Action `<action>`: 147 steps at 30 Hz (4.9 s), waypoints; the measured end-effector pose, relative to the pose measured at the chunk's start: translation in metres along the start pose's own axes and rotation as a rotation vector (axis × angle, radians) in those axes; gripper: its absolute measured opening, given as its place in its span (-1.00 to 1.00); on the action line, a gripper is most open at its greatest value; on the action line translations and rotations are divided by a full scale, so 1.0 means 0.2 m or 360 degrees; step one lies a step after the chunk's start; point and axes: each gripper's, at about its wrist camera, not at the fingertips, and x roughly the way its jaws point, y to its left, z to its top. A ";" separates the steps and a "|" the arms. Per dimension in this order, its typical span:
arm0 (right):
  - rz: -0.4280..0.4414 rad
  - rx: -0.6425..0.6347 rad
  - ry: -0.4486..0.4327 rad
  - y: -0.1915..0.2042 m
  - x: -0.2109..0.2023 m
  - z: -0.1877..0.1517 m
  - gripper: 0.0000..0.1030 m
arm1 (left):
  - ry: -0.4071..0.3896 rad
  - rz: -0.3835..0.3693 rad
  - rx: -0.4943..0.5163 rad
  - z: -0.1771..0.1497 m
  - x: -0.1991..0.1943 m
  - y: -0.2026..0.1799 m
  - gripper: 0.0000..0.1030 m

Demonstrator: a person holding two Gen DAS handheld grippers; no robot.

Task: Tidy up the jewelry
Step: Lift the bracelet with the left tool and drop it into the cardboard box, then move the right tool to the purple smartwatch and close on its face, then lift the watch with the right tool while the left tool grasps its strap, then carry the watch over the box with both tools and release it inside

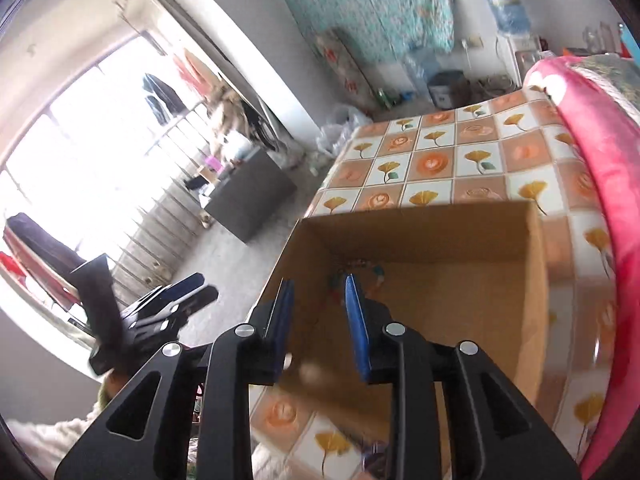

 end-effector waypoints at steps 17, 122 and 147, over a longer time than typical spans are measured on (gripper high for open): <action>-0.0436 0.0299 0.0062 -0.31 0.15 -0.35 -0.47 | 0.0164 0.0132 -0.0014 -0.36 0.23 -0.02 0.32; -0.0425 -0.0742 0.0621 -0.17 0.35 -0.80 -0.03 | -0.0017 -0.0036 0.1248 -0.86 0.22 -0.92 -0.89; -0.0689 -0.0765 0.0153 0.12 -0.23 -0.58 -0.32 | -0.0537 -0.0062 0.1367 -0.54 -0.22 -1.08 -0.93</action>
